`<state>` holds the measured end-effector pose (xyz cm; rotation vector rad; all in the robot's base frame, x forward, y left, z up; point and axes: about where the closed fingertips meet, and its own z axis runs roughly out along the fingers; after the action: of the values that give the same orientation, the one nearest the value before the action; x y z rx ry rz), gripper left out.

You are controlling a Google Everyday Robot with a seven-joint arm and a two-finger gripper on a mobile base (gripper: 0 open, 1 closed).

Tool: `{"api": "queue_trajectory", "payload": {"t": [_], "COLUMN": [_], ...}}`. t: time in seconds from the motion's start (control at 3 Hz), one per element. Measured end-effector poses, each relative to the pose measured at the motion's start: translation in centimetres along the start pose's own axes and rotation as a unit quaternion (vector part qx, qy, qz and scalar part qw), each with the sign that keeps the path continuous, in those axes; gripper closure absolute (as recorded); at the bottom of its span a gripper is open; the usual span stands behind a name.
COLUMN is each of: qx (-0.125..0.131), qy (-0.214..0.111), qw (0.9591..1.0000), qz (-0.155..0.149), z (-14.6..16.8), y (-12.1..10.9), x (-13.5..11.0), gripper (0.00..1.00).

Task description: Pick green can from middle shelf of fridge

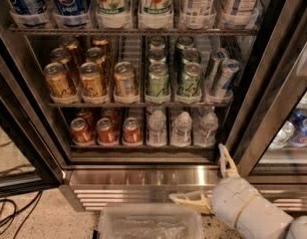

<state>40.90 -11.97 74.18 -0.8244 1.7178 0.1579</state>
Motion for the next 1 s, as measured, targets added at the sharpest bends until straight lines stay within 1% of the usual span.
{"api": "queue_trajectory", "payload": {"t": [0.33, 0.67, 1.0], "qx": [-0.003, -0.03, -0.031], "qy": [-0.068, -0.117, -0.157], "qw": [0.9975, 0.9916, 0.9851], "qz": [-0.02, -0.046, -0.064], "z": [2.6, 4.7, 5.8], "y": [1.4, 2.6, 3.7], "x": [-3.3, -6.0, -7.7], "gripper": [0.0, 0.0, 0.0]}}
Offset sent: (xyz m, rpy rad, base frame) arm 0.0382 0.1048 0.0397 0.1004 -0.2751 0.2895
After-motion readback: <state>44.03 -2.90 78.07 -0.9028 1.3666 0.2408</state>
